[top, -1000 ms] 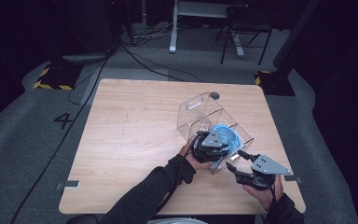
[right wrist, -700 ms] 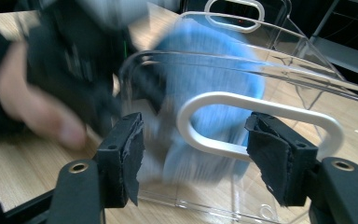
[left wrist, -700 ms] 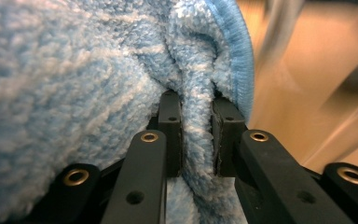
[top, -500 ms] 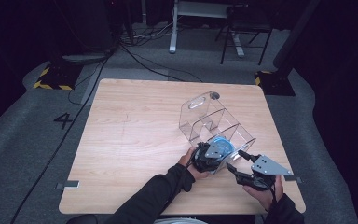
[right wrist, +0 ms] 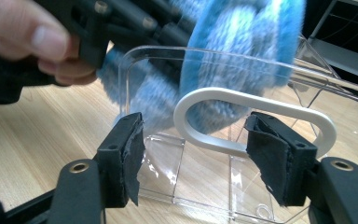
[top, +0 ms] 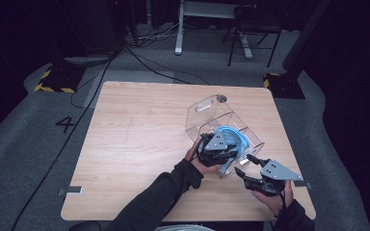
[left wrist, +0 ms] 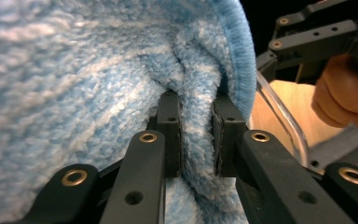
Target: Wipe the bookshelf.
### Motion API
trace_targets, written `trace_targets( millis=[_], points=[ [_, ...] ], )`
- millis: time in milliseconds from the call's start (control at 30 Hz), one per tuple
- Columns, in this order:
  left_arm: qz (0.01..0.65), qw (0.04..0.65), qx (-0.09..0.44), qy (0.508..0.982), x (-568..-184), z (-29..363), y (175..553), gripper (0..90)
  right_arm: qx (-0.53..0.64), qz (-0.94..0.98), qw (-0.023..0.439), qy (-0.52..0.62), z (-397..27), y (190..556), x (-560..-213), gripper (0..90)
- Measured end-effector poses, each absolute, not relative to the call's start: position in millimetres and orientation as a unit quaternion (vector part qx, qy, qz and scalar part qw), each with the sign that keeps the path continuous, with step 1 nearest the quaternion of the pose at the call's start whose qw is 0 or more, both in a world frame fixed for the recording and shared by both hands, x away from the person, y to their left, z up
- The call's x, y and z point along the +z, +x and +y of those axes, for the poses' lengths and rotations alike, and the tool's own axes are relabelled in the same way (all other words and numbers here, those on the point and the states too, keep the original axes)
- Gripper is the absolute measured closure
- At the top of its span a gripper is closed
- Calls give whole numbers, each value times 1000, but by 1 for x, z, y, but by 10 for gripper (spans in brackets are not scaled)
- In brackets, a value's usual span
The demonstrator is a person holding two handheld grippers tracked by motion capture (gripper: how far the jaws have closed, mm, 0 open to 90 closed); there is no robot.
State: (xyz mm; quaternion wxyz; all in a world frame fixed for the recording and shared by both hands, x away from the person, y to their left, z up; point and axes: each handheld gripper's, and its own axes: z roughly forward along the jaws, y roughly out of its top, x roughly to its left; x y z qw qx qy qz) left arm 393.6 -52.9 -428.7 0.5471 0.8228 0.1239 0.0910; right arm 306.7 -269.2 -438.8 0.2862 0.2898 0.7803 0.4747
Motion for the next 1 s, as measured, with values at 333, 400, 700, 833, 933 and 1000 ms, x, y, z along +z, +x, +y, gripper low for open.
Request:
trace_targets(
  millis=[333, 400, 700, 833, 933, 1000],
  points=[
    [119, 497, 102, 853, -450, -70, 395, 778, 477, 781, 283, 286, -266, 306, -439, 376],
    [117, 483, 107, 861, -454, -73, 394, 778, 477, 784, 283, 280, -263, 306, -439, 377],
    [112, 419, 99, 895, -487, -78, 398, 777, 466, 789, 286, 278, -252, 306, -442, 384],
    [103, 399, 82, 907, -485, -74, 397, 776, 461, 786, 298, 284, -252, 306, -443, 406],
    [95, 388, 84, 913, -482, -67, 393, 775, 459, 784, 299, 291, -255, 308, -444, 407],
    [86, 388, 93, 913, -476, -61, 390, 774, 462, 782, 297, 295, -257, 310, -444, 405]
  ],
)
